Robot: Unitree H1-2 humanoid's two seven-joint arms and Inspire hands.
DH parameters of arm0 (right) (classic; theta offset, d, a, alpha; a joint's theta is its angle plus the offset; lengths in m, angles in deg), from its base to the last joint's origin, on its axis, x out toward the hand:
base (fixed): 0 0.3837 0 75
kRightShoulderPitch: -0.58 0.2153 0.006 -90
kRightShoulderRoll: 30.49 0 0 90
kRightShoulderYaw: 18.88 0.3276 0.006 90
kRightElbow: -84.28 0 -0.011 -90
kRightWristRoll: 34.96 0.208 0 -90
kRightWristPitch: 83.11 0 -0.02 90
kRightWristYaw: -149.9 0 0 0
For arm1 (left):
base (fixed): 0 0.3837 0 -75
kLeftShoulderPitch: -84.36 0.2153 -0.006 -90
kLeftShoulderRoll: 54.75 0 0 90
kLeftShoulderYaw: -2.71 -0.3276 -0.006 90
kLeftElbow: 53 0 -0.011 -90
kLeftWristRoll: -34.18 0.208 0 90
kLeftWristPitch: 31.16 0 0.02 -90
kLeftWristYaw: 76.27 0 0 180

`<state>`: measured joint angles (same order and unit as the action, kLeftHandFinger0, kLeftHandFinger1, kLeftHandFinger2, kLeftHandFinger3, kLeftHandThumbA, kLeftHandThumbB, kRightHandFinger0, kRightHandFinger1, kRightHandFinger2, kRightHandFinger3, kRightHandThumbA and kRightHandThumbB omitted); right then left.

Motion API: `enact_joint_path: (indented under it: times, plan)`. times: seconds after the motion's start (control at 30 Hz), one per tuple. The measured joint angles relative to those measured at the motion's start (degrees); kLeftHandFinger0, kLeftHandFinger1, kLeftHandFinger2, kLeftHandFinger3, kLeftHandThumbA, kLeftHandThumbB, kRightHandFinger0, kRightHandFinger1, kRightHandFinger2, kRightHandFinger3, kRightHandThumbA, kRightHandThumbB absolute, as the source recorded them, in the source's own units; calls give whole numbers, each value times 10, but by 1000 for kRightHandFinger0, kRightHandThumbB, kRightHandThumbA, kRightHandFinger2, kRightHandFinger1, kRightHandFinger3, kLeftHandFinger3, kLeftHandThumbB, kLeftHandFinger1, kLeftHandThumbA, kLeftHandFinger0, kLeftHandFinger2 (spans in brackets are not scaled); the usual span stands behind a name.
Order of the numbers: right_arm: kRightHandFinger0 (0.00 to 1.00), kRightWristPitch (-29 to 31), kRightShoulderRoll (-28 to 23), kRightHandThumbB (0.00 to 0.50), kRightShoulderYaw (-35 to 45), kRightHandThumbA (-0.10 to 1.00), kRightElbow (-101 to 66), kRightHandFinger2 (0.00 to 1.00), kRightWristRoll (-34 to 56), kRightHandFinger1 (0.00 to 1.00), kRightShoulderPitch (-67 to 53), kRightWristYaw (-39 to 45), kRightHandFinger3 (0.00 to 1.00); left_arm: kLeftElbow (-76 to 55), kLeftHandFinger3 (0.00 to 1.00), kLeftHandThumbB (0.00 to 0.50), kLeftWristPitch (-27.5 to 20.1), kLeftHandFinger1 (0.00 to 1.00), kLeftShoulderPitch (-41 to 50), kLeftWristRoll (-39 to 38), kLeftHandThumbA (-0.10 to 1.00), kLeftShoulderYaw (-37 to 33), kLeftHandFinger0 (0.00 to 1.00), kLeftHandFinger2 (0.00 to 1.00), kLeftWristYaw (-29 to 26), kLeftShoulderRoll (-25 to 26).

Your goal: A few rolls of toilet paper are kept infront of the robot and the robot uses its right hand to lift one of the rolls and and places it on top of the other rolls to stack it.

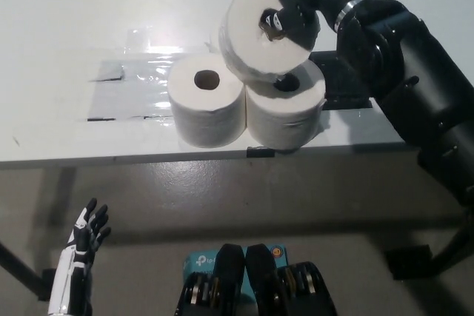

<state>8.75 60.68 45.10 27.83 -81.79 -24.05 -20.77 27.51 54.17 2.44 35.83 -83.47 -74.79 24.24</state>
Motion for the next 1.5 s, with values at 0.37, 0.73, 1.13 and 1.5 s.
enact_joint_path:
  times: [0.37,0.73,1.13,1.5]
  plan:
    - [64,-20,5,160,2,638,32,355,19,195,30,56,479,0,1000,55,1,1000,-6,0,1000,0,1000,1000,0,0]
    - [1000,-43,5,272,2,828,60,1000,73,1000,66,172,1000,0,1000,7,1,1000,-14,0,1000,0,1000,1000,0,2]
    - [1000,-47,5,273,4,830,99,1000,106,1000,104,204,1000,0,1000,0,2,1000,-14,0,1000,-3,1000,1000,0,3]
    - [1000,-47,8,261,13,918,127,1000,118,1000,152,199,1000,0,1000,37,3,1000,-15,2,1000,-4,1000,1000,0,3]
